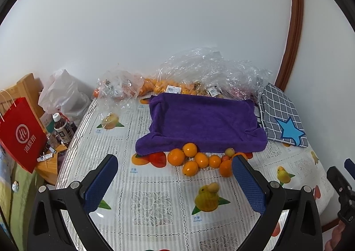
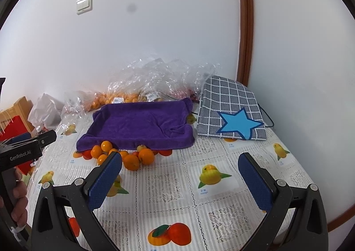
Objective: Organize fruits
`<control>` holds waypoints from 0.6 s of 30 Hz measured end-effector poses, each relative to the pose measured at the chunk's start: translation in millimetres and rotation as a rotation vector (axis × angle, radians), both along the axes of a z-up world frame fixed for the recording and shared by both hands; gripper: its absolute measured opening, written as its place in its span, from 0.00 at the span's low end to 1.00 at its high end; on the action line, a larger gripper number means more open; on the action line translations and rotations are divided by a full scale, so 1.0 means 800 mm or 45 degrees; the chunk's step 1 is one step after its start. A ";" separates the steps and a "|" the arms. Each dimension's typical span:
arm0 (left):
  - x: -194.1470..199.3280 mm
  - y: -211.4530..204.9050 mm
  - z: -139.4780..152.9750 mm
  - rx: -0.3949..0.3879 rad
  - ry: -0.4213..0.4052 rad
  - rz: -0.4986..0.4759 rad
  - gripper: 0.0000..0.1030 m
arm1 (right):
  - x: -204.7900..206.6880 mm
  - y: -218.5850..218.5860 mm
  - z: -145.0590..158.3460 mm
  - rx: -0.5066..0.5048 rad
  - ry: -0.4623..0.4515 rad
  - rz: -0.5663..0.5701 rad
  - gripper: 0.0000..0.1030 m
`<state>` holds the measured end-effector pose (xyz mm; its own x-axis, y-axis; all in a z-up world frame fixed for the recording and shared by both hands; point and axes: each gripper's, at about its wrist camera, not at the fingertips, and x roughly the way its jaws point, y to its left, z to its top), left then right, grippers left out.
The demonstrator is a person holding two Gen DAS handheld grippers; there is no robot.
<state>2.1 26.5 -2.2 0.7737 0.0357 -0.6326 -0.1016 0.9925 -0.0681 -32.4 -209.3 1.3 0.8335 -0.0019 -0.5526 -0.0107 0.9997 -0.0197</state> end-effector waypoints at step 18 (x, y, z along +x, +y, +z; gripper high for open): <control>0.017 0.009 -0.021 0.021 -0.036 -0.054 0.99 | 0.030 0.036 -0.040 -0.056 0.042 0.090 0.95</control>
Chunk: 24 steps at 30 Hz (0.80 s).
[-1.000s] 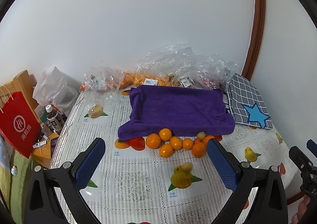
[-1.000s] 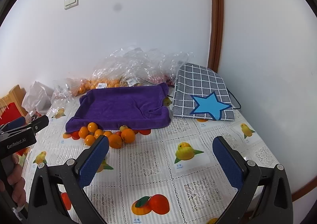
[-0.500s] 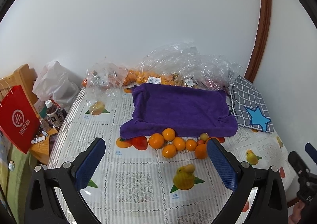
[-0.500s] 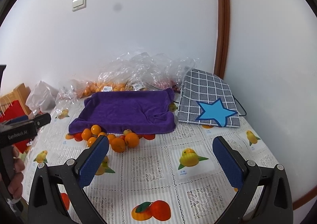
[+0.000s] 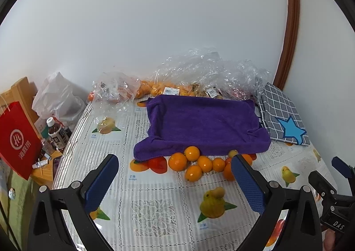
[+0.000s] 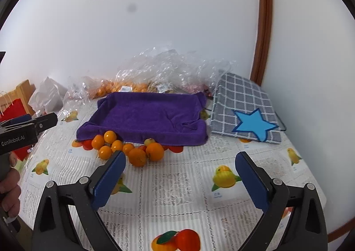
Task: Organize fruits
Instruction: 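Move both grippers toward the oranges lined up beside the purple towel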
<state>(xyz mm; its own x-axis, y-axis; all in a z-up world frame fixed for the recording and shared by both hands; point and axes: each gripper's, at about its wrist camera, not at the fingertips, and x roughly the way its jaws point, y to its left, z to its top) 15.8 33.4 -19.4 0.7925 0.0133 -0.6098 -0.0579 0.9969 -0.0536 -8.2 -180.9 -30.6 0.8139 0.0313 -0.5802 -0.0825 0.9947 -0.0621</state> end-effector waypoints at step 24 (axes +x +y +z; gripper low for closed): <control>0.072 0.027 -0.081 -0.072 0.138 -0.014 0.94 | 0.087 0.025 -0.101 0.002 0.201 -0.001 0.61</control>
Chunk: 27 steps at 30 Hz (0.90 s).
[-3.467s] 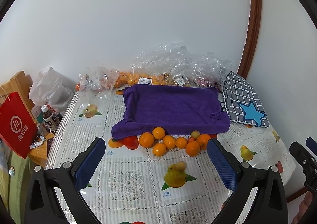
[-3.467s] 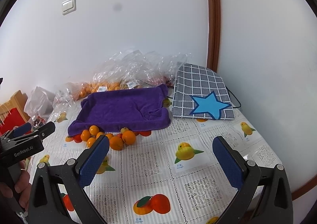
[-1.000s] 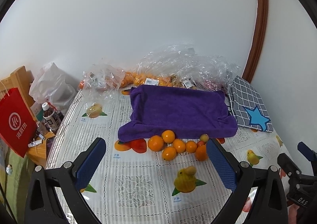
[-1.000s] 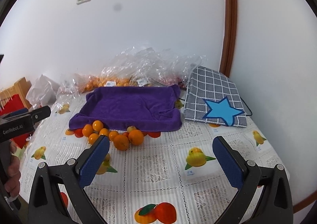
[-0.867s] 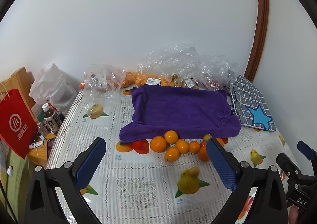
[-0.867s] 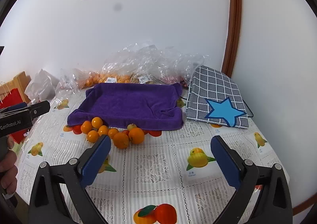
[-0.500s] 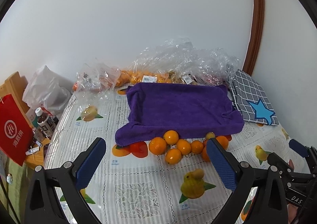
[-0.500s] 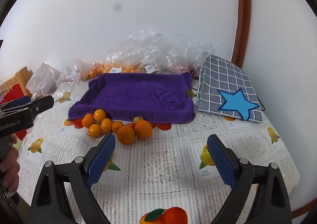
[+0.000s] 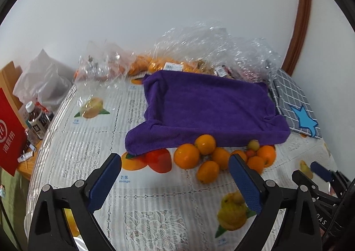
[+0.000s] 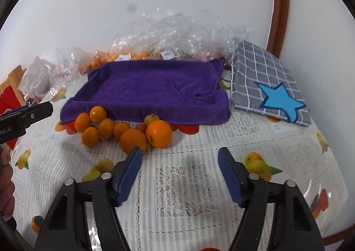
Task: Organize fruits
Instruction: 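Move both grippers toward the oranges lined up beside the purple towel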
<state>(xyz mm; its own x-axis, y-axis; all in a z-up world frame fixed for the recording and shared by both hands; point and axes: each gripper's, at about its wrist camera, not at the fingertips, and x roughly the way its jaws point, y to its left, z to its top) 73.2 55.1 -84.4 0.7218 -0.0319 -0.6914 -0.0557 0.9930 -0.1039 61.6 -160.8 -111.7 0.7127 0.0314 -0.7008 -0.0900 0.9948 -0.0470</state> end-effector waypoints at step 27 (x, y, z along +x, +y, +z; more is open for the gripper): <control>0.058 0.036 -0.051 -0.170 0.074 -0.041 0.73 | 0.102 0.007 -0.057 0.240 0.183 0.122 0.43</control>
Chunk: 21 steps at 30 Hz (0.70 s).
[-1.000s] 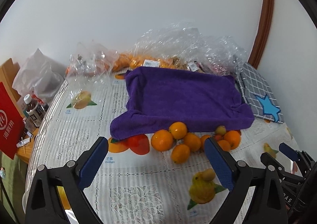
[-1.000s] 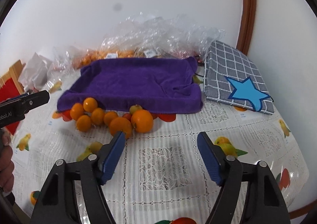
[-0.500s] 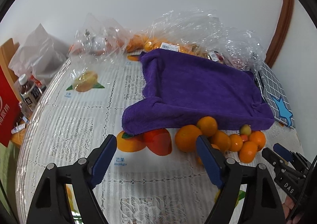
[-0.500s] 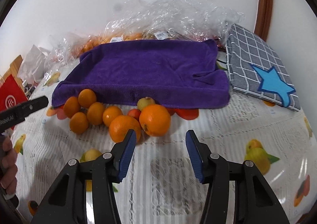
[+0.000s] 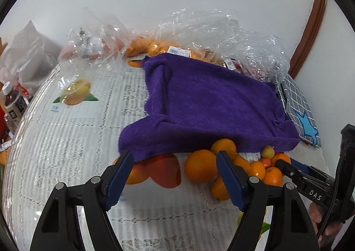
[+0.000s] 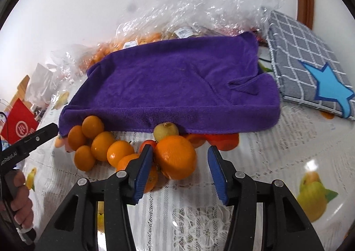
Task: Organize fruits
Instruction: 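Move both grippers toward the oranges lined up beside the purple towel, then close the right gripper on a large orange while the left gripper grasps another orange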
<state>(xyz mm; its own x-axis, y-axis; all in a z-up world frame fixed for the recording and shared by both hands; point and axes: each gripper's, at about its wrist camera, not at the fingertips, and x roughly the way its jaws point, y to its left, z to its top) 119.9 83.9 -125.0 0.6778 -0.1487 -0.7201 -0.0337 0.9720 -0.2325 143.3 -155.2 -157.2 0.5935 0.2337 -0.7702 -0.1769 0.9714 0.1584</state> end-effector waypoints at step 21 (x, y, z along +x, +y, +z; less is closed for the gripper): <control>0.025 -0.026 -0.032 -0.090 0.132 -0.071 0.47 | -0.027 -0.040 -0.015 -0.158 -0.065 -0.037 0.42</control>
<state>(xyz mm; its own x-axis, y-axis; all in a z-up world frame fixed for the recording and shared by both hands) 139.8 63.4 -150.6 0.5897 -0.2369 -0.7721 -0.0073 0.9544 -0.2984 121.8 -187.5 -168.9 0.6379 0.1210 -0.7605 -0.1534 0.9878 0.0284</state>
